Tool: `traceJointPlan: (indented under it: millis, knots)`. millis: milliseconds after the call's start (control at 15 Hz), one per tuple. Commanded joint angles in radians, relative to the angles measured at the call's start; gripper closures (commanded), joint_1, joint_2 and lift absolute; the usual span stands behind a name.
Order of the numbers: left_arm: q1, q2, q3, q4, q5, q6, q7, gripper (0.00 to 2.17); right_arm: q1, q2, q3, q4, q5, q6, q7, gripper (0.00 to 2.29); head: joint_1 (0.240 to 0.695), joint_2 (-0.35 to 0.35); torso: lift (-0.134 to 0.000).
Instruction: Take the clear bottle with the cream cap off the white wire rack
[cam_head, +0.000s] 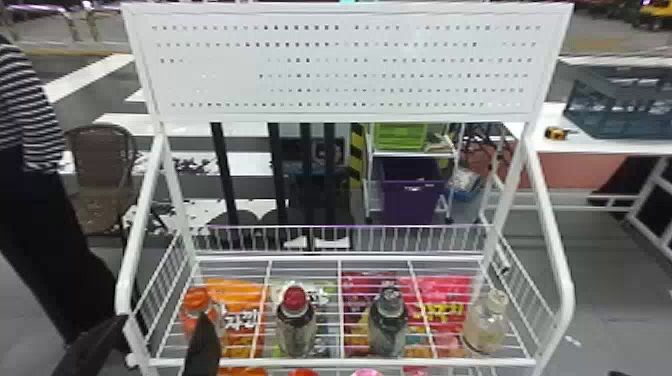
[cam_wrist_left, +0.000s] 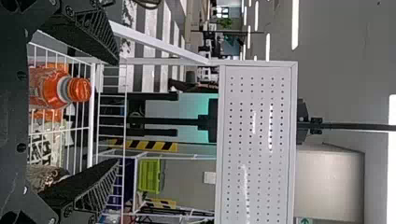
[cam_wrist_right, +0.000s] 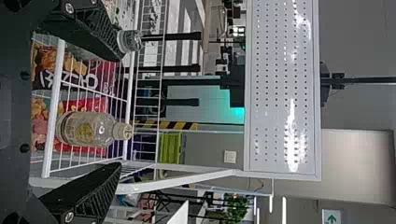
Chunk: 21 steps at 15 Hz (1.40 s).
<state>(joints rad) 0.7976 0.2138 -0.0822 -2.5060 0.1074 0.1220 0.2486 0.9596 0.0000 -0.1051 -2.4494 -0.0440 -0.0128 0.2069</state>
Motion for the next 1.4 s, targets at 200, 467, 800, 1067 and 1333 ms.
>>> traceJointPlan:
  millis: [200,467,800,1067,1333]
  knots:
    - [-0.006,0.003,-0.021,0.012,-0.002,0.015,0.001,0.14,-0.182,0.001,0.002,0.242,0.021,-0.04,0.0,0.1,0.499,0.0,0.0]
    - [-0.012,0.004,-0.064,0.013,-0.032,0.055,0.006,0.14,-0.383,0.001,0.044,0.563,0.053,-0.19,-0.02,0.11,0.499,0.0,0.0]
    - [-0.009,0.013,-0.105,-0.007,-0.066,0.114,0.011,0.14,-0.544,0.001,0.056,0.816,0.069,-0.31,-0.098,0.12,0.499,0.0,0.0]
    - [-0.006,0.018,-0.114,-0.028,-0.08,0.163,0.011,0.14,-0.667,0.001,0.055,0.943,0.064,-0.31,-0.098,0.12,0.499,0.0,0.0]
    - [0.0,0.022,-0.114,-0.042,-0.084,0.172,0.015,0.14,-0.771,0.001,0.059,1.026,0.07,-0.288,-0.098,0.12,0.499,0.0,0.0]
